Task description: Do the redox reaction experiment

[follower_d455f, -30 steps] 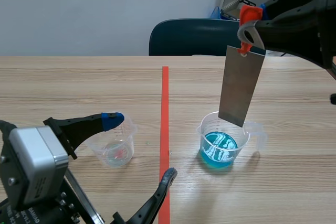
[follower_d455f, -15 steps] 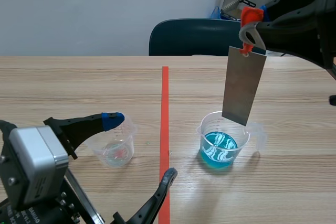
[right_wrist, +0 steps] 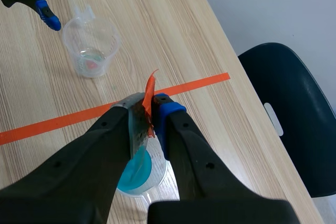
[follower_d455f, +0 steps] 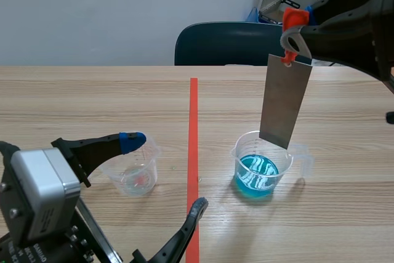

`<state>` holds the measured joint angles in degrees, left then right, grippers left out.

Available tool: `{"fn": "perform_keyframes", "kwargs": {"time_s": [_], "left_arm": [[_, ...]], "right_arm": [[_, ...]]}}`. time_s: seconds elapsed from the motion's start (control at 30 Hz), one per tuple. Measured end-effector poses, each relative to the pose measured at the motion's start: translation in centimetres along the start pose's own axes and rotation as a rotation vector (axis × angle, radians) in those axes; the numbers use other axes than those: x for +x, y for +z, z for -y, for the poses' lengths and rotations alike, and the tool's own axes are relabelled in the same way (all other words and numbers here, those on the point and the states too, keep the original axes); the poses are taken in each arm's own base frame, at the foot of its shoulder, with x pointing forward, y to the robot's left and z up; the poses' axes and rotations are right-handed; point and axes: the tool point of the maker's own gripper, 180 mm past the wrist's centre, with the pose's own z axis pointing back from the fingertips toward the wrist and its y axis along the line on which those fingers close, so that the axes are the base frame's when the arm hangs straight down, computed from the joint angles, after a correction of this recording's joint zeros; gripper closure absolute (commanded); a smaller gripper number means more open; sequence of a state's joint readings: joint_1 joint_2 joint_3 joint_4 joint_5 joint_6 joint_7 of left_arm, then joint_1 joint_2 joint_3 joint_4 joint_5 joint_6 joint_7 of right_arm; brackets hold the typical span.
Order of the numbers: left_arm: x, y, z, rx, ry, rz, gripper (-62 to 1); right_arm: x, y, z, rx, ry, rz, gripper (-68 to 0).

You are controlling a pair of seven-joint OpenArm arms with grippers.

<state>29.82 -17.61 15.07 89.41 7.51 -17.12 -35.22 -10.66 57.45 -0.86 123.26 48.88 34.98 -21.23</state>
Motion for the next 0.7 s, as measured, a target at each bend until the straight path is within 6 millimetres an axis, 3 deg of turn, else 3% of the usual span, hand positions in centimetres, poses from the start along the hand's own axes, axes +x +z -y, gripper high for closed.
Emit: {"fn": "perform_keyframes", "kwargs": {"time_s": [0.7], "left_arm": [[0.00, 0.00, 0.00, 0.000, 0.000, 0.000, -62.3]], "right_arm": [[0.76, 0.10, -0.58, 0.047, 0.005, 0.068, -0.4]]}}
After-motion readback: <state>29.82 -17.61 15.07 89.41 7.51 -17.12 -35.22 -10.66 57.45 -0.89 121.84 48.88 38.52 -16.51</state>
